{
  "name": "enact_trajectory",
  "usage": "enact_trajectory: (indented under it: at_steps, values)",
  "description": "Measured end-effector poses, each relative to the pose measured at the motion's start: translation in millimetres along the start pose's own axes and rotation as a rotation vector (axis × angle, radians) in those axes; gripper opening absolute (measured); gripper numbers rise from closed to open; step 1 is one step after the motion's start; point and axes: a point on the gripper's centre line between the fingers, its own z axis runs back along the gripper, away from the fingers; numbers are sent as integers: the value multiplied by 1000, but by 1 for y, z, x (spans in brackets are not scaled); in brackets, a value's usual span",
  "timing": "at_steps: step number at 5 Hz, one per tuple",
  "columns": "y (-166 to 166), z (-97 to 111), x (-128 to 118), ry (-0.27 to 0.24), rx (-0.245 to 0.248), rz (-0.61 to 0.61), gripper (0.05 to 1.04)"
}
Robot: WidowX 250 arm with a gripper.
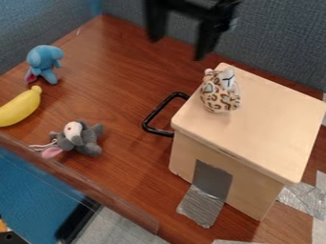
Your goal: Move the bunny to the lower middle edge of the table
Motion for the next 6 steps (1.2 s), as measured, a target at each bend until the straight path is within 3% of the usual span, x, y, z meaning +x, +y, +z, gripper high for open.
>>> enact_trajectory:
  at_steps: [2,4,5,6]
  values:
    - [32,-8,-39,-30,46,-44,1001]
    - [71,-59,-71,13,67,-76,1001]
    - [89,-79,-85,-2,68,-65,1001]
    - [102,-98,-86,22,74,-24,1001]
